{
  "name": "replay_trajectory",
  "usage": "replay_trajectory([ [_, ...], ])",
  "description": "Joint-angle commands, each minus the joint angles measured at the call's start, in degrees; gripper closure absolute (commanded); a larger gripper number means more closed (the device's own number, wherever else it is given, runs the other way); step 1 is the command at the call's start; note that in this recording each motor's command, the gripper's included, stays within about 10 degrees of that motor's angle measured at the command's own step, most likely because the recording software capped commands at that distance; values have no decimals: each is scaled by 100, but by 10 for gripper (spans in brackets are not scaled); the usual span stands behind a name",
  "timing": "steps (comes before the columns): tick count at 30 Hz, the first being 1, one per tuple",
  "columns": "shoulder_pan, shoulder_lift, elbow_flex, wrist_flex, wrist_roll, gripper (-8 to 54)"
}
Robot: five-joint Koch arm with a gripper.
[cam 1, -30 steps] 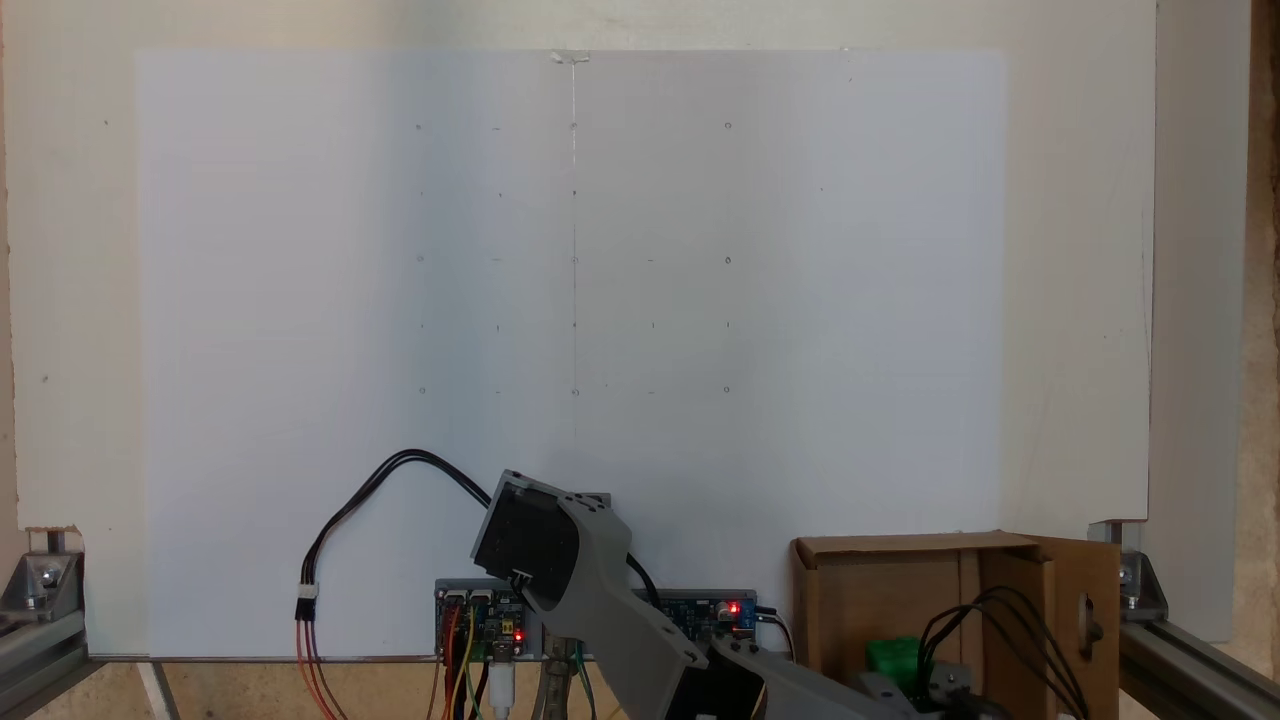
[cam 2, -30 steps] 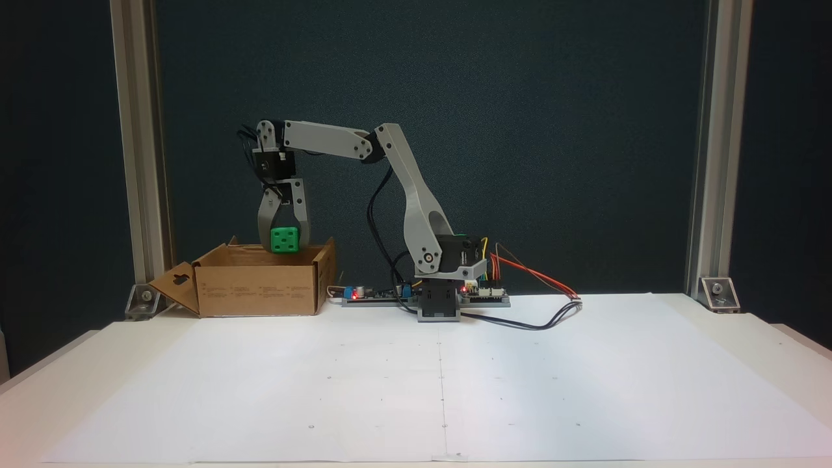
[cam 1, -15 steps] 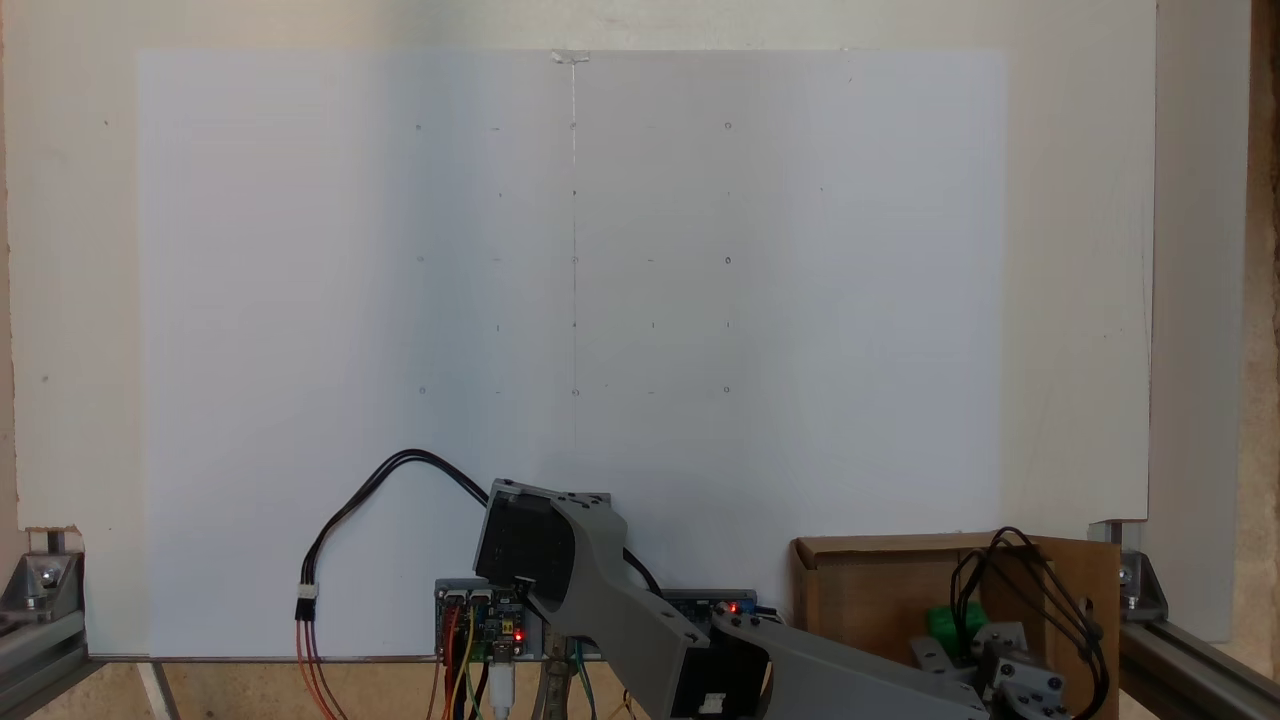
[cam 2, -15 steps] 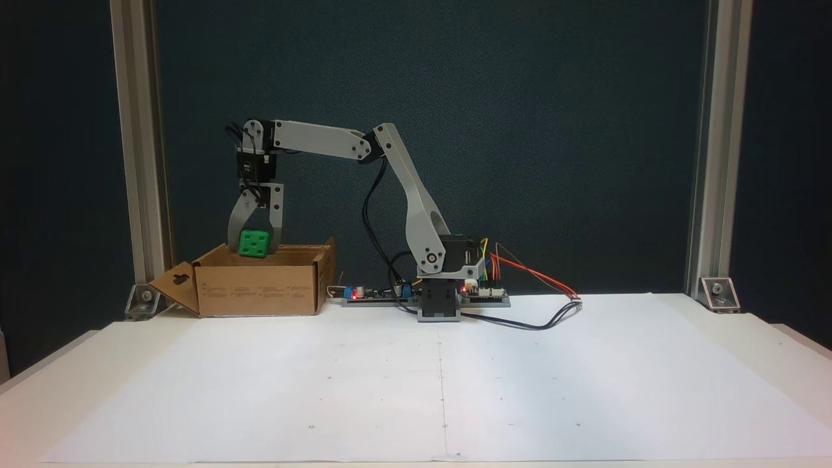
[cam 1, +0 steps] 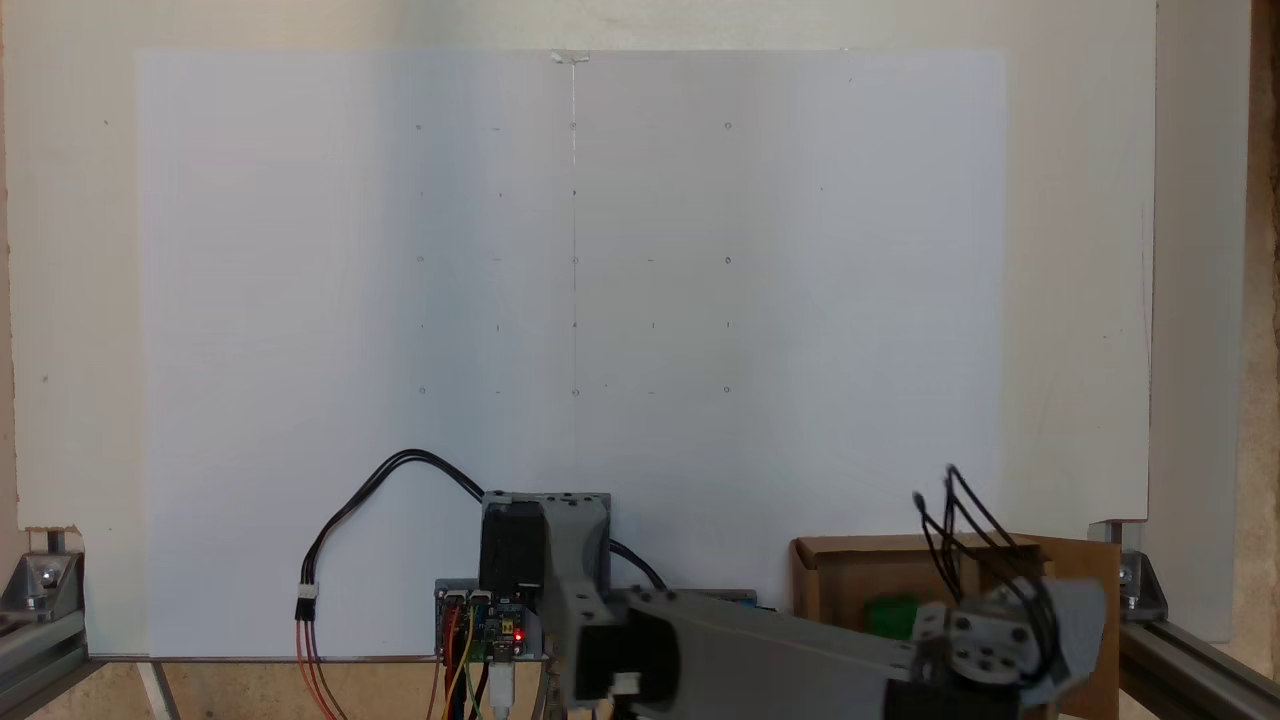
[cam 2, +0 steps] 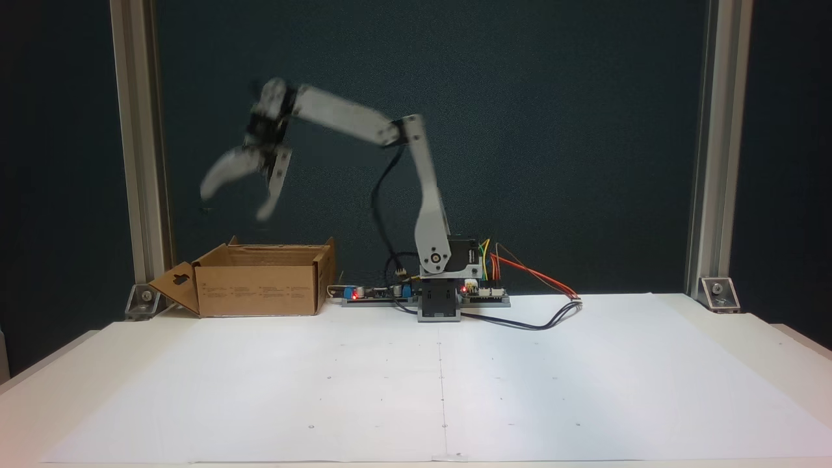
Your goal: Grasp a green dice and put it in the bin.
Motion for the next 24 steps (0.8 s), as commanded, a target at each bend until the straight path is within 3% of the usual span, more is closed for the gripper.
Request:
replay_trajectory([
  [1,-809,853,-132,-70,800,15],
  [6,-2890,1723,-114,-53,1872,15],
  [12,-5368,2162,642,-79,2136,13],
  [21,-9068,3032,4860,-2090,2637,15],
  [24,-9369,3217,6161,-2969,2637,15],
])
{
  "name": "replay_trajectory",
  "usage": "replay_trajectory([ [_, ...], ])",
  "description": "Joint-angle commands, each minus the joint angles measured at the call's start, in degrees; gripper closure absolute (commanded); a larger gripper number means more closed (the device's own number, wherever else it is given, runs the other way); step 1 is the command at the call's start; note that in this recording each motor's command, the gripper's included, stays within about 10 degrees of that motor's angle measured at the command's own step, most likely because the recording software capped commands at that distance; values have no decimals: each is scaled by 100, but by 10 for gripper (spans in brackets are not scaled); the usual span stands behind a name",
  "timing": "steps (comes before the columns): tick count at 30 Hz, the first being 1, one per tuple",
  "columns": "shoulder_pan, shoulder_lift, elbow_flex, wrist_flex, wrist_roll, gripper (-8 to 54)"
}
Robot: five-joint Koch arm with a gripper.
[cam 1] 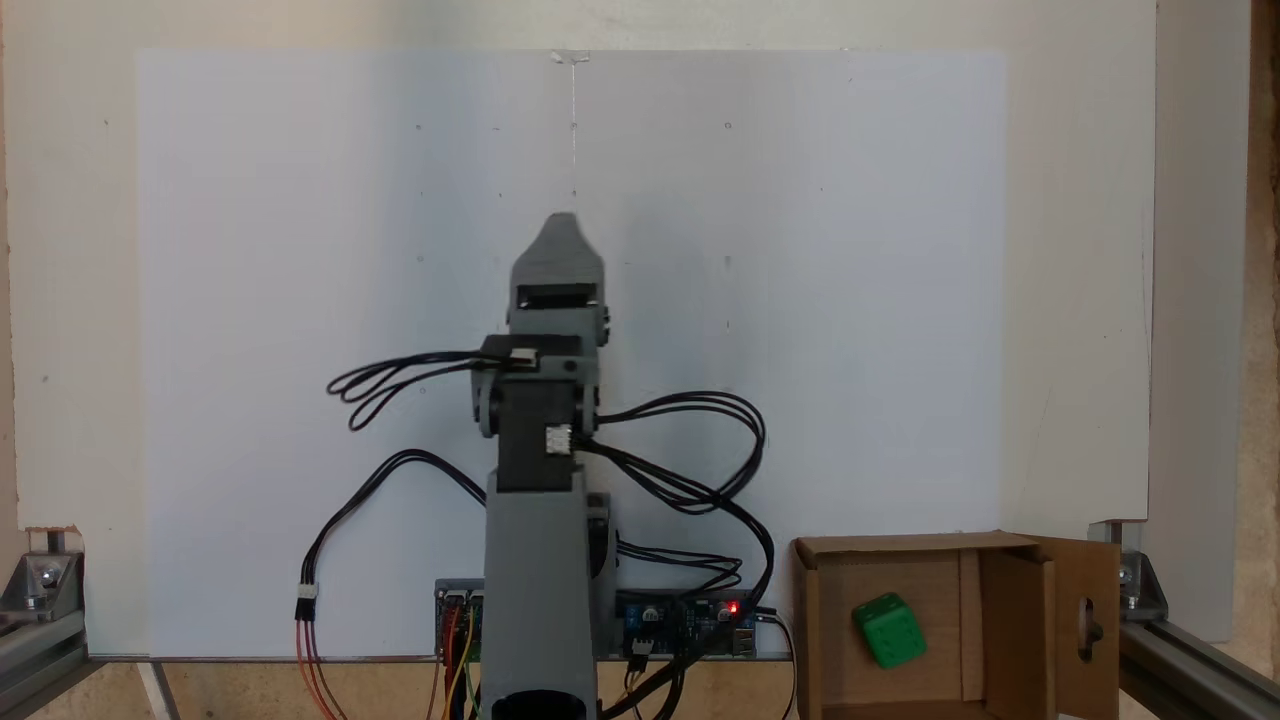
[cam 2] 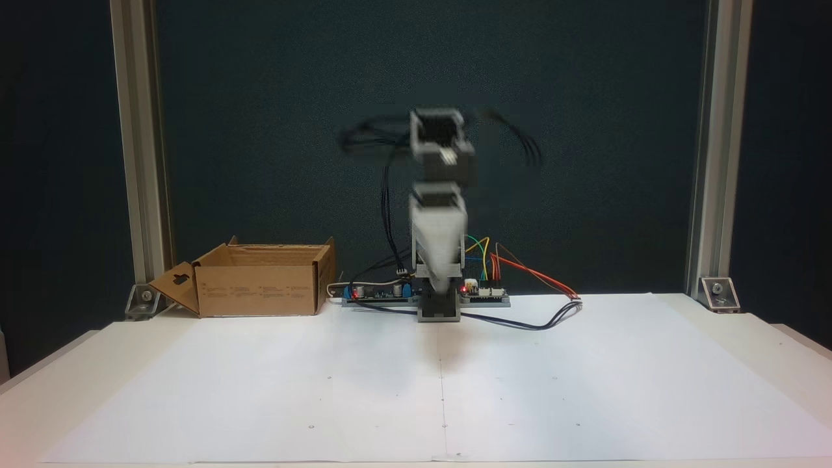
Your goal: Grasp a green dice and put it in the bin.
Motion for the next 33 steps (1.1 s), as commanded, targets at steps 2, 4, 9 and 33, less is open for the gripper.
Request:
replay_trajectory([
  [2,-53,422,642,-1229,229,14],
  [4,-97,598,1213,-1835,229,12],
  [9,-62,976,1854,-3250,229,12],
  [33,158,2382,4157,-9244,193,13],
])
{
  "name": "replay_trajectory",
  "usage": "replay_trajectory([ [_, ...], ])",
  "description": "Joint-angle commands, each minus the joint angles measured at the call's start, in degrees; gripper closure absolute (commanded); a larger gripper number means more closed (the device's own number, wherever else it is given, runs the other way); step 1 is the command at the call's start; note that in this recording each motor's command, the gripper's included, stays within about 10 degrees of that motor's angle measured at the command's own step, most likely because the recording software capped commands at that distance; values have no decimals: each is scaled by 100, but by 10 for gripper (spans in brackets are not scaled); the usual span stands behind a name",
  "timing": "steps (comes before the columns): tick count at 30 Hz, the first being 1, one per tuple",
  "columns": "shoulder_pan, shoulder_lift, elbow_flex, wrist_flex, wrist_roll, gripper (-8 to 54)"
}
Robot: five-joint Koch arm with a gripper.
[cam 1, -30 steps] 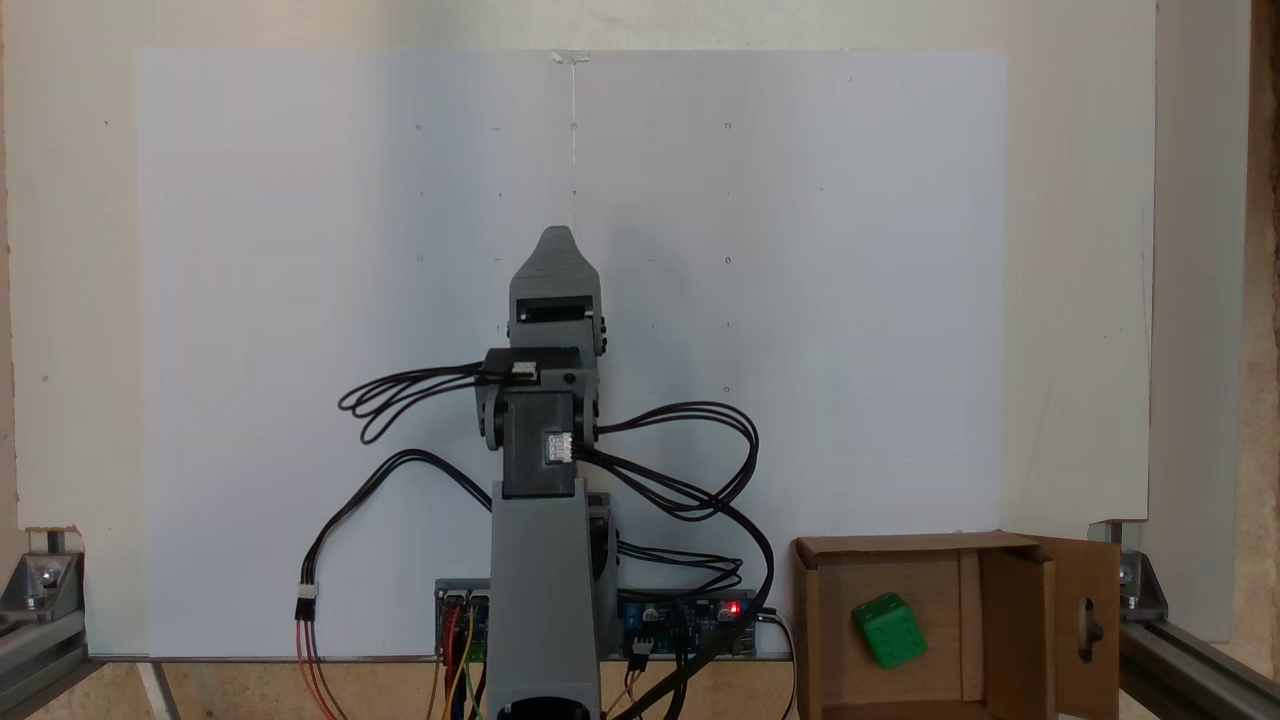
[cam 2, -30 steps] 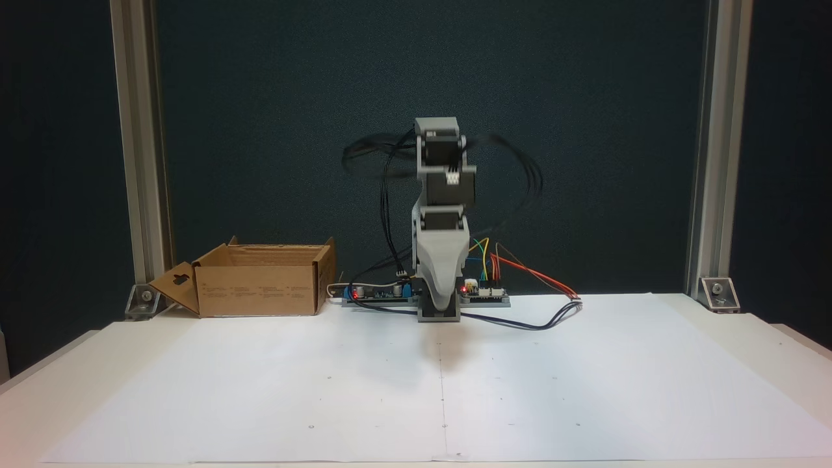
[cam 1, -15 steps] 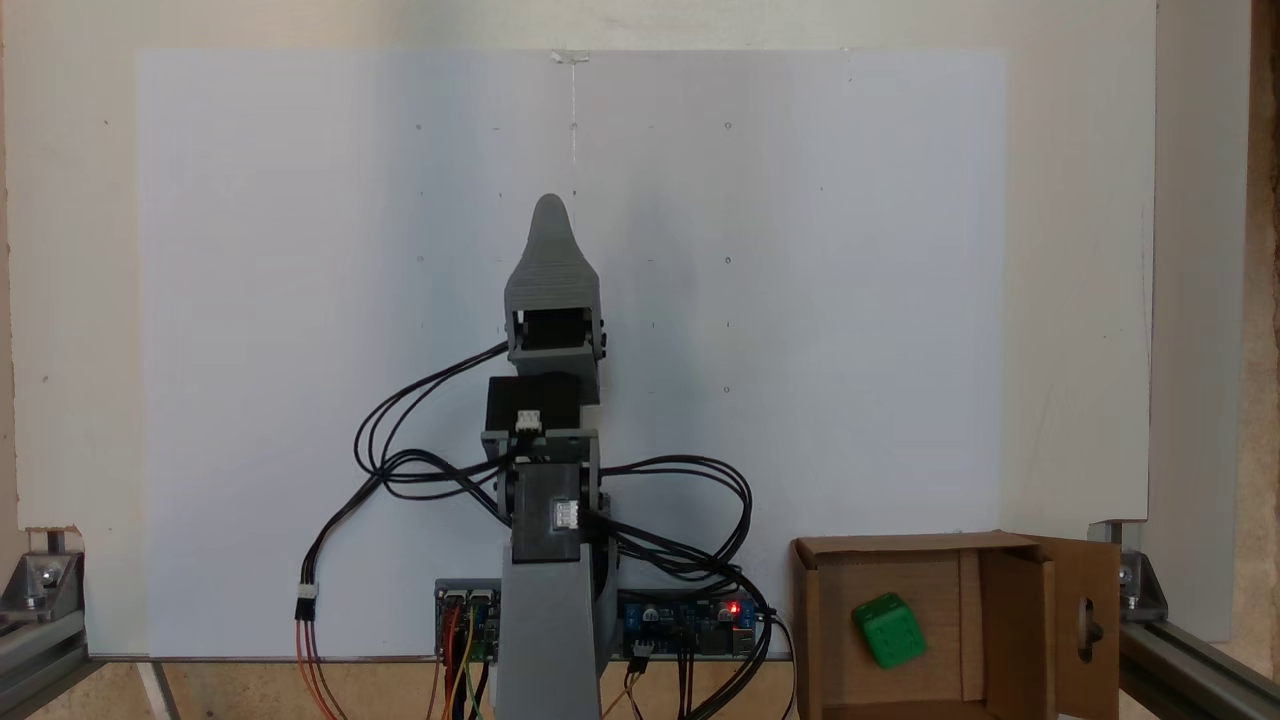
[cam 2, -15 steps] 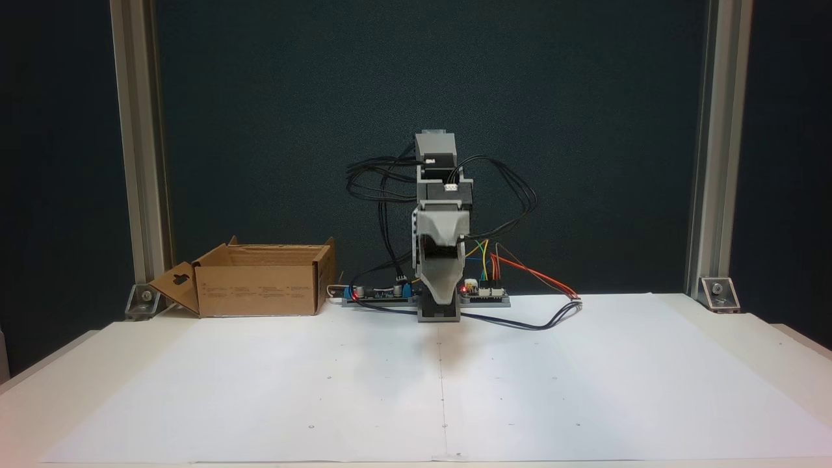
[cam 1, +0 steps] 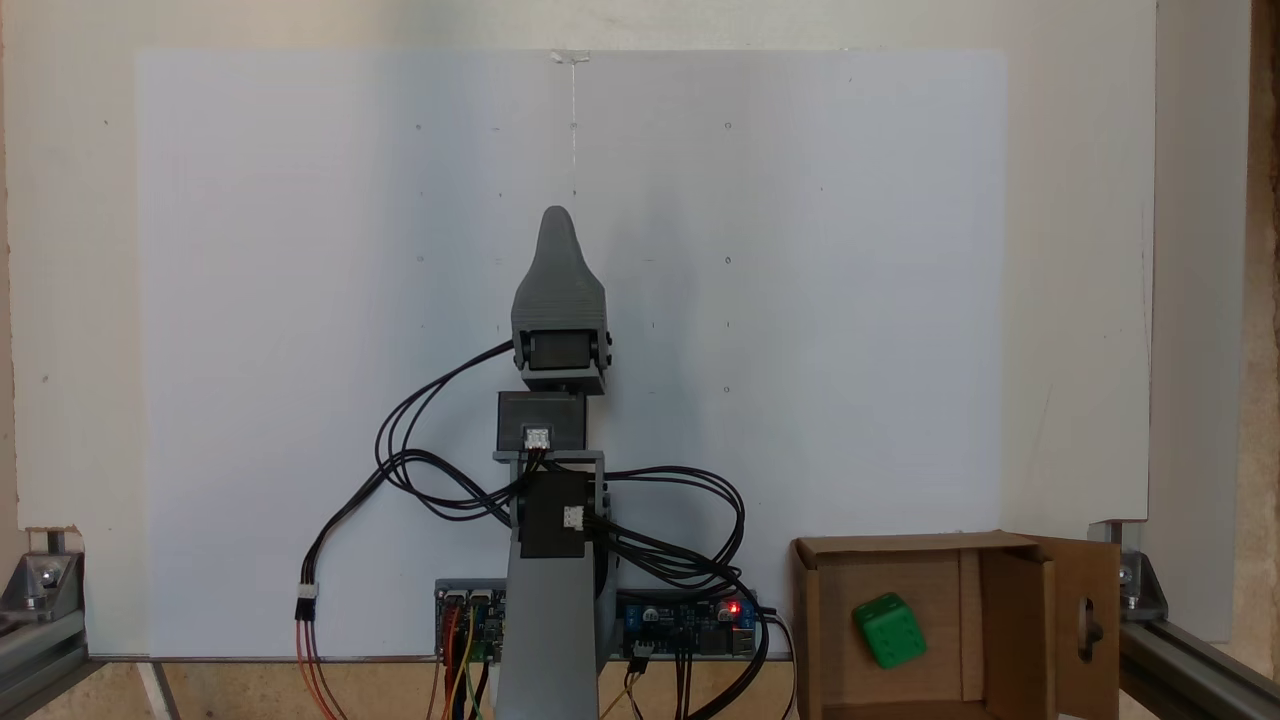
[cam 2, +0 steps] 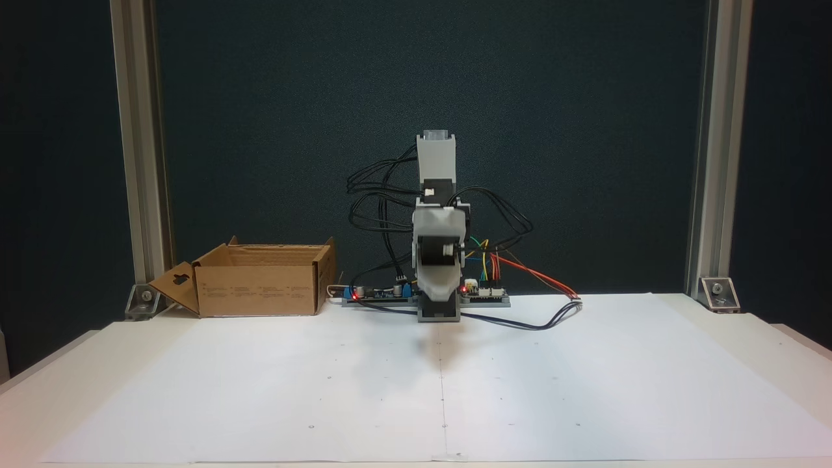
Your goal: Grasp a green dice and put it in the bin.
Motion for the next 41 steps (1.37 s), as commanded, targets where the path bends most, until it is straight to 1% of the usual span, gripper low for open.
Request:
replay_trajectory([
  [1,35,624,18,-912,176,13],
  [8,255,615,633,-2487,176,18],
  [20,325,615,1925,-3744,167,14],
  [41,255,606,2048,-3709,167,11],
])
